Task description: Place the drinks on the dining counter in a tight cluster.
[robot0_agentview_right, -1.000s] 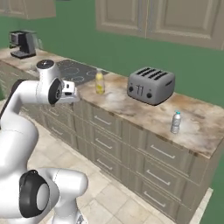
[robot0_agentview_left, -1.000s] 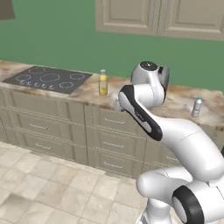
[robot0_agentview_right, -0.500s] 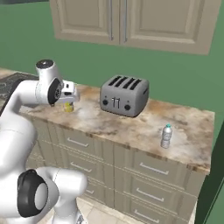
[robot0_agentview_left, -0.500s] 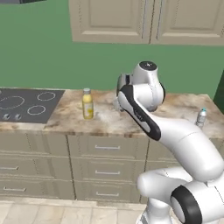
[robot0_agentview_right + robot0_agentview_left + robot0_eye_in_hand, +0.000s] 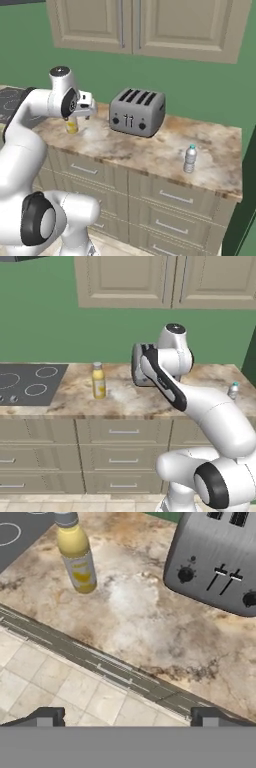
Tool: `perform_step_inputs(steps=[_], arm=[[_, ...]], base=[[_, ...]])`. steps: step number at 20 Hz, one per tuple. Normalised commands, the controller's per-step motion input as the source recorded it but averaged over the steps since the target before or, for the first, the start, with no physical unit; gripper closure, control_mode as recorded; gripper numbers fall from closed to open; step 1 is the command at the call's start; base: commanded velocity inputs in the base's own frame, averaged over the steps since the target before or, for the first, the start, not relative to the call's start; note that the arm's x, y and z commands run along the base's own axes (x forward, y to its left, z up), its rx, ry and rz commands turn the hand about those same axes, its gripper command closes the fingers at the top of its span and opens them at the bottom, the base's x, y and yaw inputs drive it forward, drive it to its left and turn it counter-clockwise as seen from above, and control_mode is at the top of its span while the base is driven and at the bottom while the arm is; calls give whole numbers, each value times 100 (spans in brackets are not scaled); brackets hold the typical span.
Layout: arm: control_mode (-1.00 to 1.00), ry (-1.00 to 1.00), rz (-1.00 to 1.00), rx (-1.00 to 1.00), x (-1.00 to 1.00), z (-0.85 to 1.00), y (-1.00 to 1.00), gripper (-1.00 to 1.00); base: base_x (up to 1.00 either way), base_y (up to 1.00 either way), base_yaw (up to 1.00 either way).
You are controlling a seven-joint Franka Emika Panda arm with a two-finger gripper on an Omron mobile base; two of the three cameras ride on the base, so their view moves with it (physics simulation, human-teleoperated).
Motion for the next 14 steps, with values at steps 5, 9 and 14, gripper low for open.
perform_step_inputs(steps=[5,9,14], arm=[[100,0,0,0,0,0,0,-100],[100,0,0,0,0,0,0,-100],[100,0,0,0,0,0,0,-100]], base=[[38,67,0],[38,55,0],[50,11,-15]])
